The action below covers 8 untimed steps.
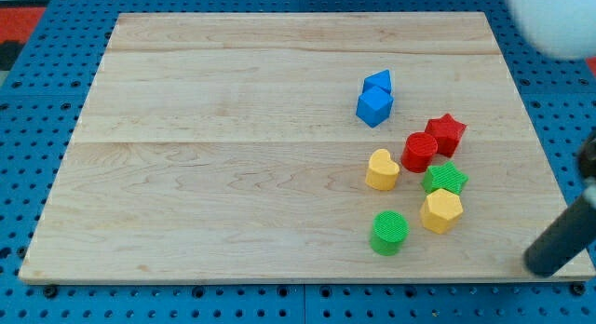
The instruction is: Slide the blue triangle to the top right
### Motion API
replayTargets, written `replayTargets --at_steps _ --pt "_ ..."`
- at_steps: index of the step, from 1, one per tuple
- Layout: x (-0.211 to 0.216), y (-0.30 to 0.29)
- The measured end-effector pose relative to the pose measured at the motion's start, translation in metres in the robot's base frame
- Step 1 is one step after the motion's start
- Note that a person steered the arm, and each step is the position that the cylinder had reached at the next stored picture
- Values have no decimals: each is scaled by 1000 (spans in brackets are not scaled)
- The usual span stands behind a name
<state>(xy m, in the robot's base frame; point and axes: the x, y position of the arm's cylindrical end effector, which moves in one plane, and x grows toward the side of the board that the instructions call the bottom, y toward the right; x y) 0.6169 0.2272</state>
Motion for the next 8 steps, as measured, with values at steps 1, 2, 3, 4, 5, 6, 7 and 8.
replayTargets --at_steps 1,2,3,4,5,6,7,8 --pt "-18 -86" --pt "-66 -94" --pt "-93 -87" --pt "-45 -113" --pt "-38 -68" --pt "-43 -28" --pt "-101 -41" --pt "-180 -80"
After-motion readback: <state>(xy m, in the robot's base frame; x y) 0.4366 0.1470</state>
